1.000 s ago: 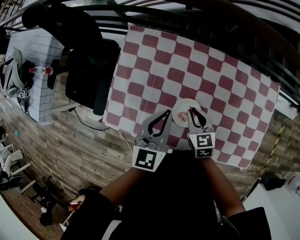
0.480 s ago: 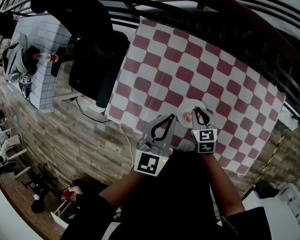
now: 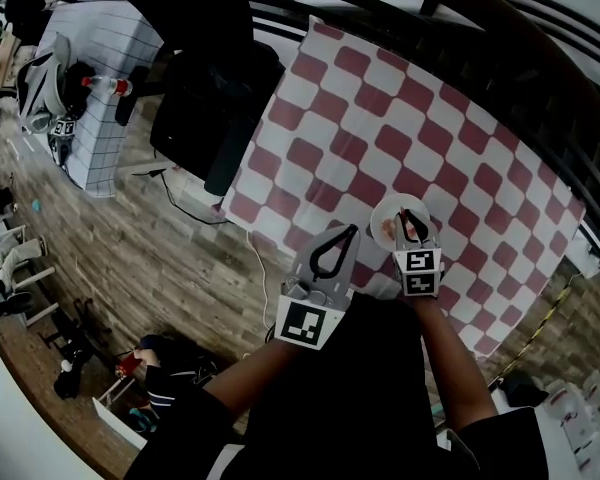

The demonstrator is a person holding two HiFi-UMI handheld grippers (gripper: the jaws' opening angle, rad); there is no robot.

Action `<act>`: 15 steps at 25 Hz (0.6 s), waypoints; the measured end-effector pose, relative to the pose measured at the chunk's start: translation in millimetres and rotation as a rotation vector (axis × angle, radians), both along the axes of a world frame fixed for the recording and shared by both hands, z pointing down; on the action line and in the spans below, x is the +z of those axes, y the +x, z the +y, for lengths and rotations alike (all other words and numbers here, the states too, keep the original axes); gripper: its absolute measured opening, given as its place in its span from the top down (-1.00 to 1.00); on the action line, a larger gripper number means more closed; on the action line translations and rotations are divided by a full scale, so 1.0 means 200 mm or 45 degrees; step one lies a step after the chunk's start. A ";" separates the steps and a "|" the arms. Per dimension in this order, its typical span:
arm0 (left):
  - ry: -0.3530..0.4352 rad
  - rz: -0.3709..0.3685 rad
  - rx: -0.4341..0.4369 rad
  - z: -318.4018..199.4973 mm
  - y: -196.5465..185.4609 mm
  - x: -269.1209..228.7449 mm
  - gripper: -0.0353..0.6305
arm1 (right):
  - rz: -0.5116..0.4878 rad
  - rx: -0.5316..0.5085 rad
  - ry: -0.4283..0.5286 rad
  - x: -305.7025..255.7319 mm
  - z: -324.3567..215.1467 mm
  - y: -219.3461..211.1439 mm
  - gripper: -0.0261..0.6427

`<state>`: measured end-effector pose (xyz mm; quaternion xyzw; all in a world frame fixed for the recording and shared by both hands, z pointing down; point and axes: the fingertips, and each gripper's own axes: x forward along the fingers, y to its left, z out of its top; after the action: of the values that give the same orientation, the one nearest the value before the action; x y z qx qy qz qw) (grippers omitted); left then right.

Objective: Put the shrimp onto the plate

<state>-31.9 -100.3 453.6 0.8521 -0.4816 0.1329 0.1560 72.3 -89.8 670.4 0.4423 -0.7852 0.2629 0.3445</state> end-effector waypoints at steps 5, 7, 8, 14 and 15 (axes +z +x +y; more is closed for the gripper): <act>-0.010 -0.010 -0.030 0.00 -0.04 0.03 0.87 | 0.061 -0.062 -0.018 0.08 -0.01 0.00 0.75; 0.000 -0.014 -0.040 0.00 -0.05 0.03 0.87 | 0.074 -0.080 -0.030 0.10 -0.01 0.01 0.75; 0.005 -0.015 -0.044 -0.01 -0.04 0.03 0.87 | 0.076 -0.087 -0.034 0.11 -0.01 0.01 0.75; -0.011 -0.020 -0.068 -0.03 -0.04 0.05 0.87 | 0.080 -0.123 -0.058 0.16 -0.03 0.00 0.75; -0.014 -0.019 -0.071 -0.03 -0.04 0.05 0.87 | 0.082 -0.128 -0.063 0.16 -0.02 0.00 0.75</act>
<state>-40.5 -105.4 463.8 0.8365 -0.5055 0.1373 0.1607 72.8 -94.7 703.4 0.4018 -0.7882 0.2504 0.3932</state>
